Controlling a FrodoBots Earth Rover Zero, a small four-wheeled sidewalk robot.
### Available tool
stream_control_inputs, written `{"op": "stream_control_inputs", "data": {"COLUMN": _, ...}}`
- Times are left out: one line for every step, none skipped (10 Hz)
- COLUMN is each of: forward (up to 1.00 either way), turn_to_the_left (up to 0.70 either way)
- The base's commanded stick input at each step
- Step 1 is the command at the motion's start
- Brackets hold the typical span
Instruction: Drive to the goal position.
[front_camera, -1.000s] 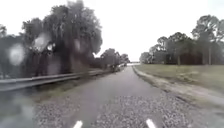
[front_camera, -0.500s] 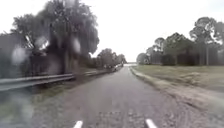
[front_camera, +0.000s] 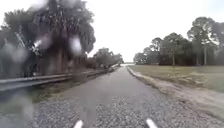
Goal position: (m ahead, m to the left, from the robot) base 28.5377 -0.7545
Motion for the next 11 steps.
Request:
{"op": "stream_control_inputs", "data": {"forward": 0.98, "turn_to_the_left": 0.00}}
{"op": "stream_control_inputs", "data": {"forward": 0.98, "turn_to_the_left": -0.29}}
{"op": "stream_control_inputs", "data": {"forward": 0.98, "turn_to_the_left": -0.22}}
{"op": "stream_control_inputs", "data": {"forward": 0.98, "turn_to_the_left": -0.07}}
{"op": "stream_control_inputs", "data": {"forward": 0.98, "turn_to_the_left": -0.04}}
{"op": "stream_control_inputs", "data": {"forward": 0.98, "turn_to_the_left": 0.00}}
{"op": "stream_control_inputs", "data": {"forward": 0.99, "turn_to_the_left": 0.00}}
{"op": "stream_control_inputs", "data": {"forward": 0.98, "turn_to_the_left": 0.00}}
{"op": "stream_control_inputs", "data": {"forward": 0.98, "turn_to_the_left": 0.00}}
{"op": "stream_control_inputs", "data": {"forward": 0.98, "turn_to_the_left": 0.00}}
{"op": "stream_control_inputs", "data": {"forward": 0.98, "turn_to_the_left": 0.00}}
